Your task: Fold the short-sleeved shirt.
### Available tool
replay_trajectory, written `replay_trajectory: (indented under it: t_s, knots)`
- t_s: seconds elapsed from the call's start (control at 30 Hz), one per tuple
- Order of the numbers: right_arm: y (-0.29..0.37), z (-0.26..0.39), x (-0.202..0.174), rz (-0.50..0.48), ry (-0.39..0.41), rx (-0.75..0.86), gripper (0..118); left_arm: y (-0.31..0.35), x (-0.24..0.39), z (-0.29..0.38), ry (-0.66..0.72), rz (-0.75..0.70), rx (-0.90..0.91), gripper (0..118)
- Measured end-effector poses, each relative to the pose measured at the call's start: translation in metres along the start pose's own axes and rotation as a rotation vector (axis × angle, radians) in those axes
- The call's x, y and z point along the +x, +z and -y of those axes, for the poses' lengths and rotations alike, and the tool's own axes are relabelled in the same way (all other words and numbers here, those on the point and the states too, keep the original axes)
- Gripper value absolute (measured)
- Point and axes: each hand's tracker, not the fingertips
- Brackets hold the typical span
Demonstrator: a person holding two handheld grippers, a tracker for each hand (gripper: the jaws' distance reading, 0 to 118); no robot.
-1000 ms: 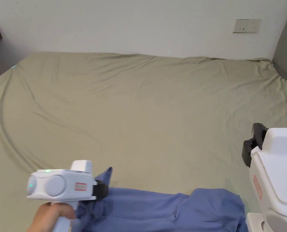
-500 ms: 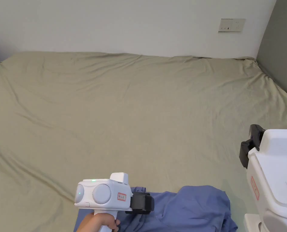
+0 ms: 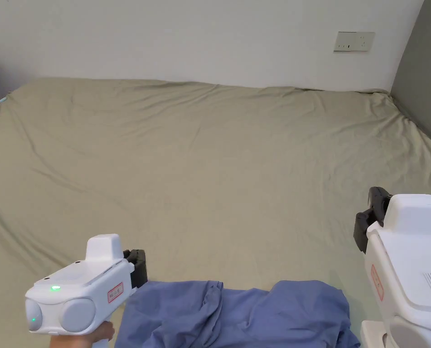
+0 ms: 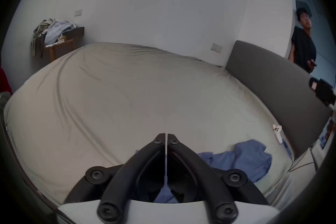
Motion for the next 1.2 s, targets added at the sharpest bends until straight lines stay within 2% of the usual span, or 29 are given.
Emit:
replay_trajectory:
  t_s: [0.1,0.27,0.67,0.77,0.97,1.2]
  knots:
    - [0.0,0.001,-0.001,-0.005,-0.002,-0.003,2,-0.011,-0.006,0.018,-0.005,0.012,-0.045,0]
    - [0.0,0.004,0.0,-0.008,0.002,-0.016,2,-0.032,0.007,0.056,-0.104,-0.007,-0.156,0]
    - [0.002,0.01,0.019,0.034,0.005,-0.036,2,-0.066,0.1,0.097,-0.162,0.194,-0.298,0]
    - [0.003,0.011,0.023,0.042,0.004,-0.043,2,-0.076,0.117,0.11,-0.209,0.135,-0.297,0]
    - [0.004,0.011,0.023,0.04,0.004,-0.044,2,-0.066,0.095,0.086,-0.122,0.206,-0.316,0]
    - [0.002,0.008,0.016,0.023,-0.006,-0.035,2,-0.027,0.026,0.024,0.147,0.357,-0.25,0]
